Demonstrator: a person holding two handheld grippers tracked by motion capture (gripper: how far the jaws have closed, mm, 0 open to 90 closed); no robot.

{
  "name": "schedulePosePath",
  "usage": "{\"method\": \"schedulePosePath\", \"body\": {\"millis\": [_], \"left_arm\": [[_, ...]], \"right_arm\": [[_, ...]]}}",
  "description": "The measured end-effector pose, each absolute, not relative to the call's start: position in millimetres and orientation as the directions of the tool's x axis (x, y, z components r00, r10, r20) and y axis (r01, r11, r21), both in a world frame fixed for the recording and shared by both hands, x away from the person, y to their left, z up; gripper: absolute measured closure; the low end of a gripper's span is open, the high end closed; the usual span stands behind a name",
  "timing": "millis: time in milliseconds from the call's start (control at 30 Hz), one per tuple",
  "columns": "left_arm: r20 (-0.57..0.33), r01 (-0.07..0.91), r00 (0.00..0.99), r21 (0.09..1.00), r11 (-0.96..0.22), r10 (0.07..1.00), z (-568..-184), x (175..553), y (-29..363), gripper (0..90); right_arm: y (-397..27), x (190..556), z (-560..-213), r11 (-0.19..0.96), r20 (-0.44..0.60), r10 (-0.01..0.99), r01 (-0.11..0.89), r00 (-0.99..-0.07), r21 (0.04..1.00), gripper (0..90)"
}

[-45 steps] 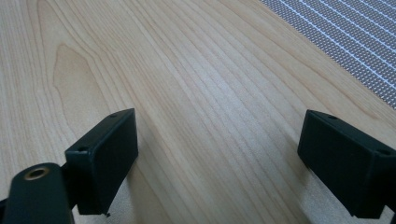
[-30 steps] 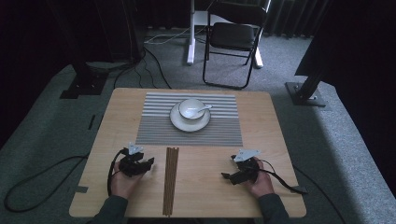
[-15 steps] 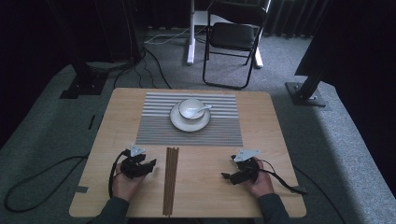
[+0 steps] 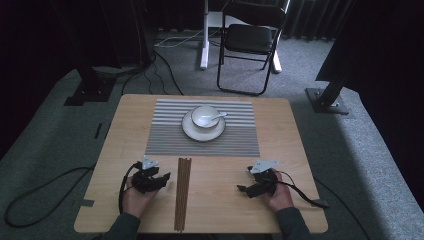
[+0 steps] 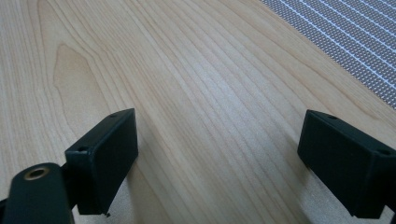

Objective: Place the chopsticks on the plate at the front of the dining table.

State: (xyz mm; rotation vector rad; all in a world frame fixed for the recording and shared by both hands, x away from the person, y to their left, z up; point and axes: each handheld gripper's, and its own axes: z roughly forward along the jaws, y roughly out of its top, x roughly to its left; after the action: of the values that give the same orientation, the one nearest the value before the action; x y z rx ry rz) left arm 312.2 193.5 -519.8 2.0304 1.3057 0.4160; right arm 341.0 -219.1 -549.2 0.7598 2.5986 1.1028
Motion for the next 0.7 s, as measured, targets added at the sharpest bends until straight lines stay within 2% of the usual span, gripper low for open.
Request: {"method": "schedulePosePath", "body": {"millis": [700], "left_arm": [[-0.098,0.666,0.466,0.693,-0.275,0.879,-518.6,307.0,184.1,47.0]], "right_arm": [[-219.1,341.0,-549.2,0.586,0.001,0.538,0.375,-0.843,0.719,11.5]]}}
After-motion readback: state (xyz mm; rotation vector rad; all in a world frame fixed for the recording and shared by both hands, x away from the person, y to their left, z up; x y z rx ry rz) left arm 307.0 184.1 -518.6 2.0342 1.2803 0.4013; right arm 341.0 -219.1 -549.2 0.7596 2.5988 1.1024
